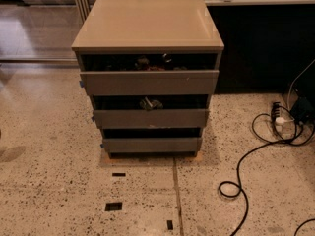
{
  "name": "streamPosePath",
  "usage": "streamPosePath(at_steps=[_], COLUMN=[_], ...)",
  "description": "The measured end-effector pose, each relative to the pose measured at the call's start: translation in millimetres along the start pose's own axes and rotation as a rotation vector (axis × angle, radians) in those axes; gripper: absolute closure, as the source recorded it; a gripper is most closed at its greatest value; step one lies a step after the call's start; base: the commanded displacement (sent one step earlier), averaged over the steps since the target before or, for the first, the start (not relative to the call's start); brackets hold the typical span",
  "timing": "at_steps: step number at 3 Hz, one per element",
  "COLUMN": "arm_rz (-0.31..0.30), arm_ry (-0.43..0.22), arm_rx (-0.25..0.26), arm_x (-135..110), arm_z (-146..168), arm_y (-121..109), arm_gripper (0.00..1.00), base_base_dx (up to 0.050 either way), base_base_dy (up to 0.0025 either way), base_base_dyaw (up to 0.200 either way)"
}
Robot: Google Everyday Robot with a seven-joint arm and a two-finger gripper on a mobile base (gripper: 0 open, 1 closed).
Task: Place redbull can into top drawer
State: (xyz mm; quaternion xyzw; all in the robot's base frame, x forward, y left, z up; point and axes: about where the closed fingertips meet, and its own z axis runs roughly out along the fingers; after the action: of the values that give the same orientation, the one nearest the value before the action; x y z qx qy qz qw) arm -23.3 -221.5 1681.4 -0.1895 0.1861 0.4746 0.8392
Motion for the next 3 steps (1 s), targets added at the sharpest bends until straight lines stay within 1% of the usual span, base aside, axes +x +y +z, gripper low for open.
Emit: streamPosePath(at_steps=[1, 2, 3], arm_rz=[0.0, 0.0, 0.0], arm_ry=[0.0, 0.0, 0.0], arm_rx=[0.0, 0.0, 0.0], arm_x=[0.0, 0.0, 0.0], arm_z=[0.0, 0.1, 0.1], arm_y=[0.0, 0.5, 0.5], arm_gripper=[0.04, 0.0, 0.0], base_base_dx=[0.0, 0.0, 0.0], base_base_dy=[0.0, 0.0, 0.0], base_base_dyaw=[0.0, 0.0, 0.0])
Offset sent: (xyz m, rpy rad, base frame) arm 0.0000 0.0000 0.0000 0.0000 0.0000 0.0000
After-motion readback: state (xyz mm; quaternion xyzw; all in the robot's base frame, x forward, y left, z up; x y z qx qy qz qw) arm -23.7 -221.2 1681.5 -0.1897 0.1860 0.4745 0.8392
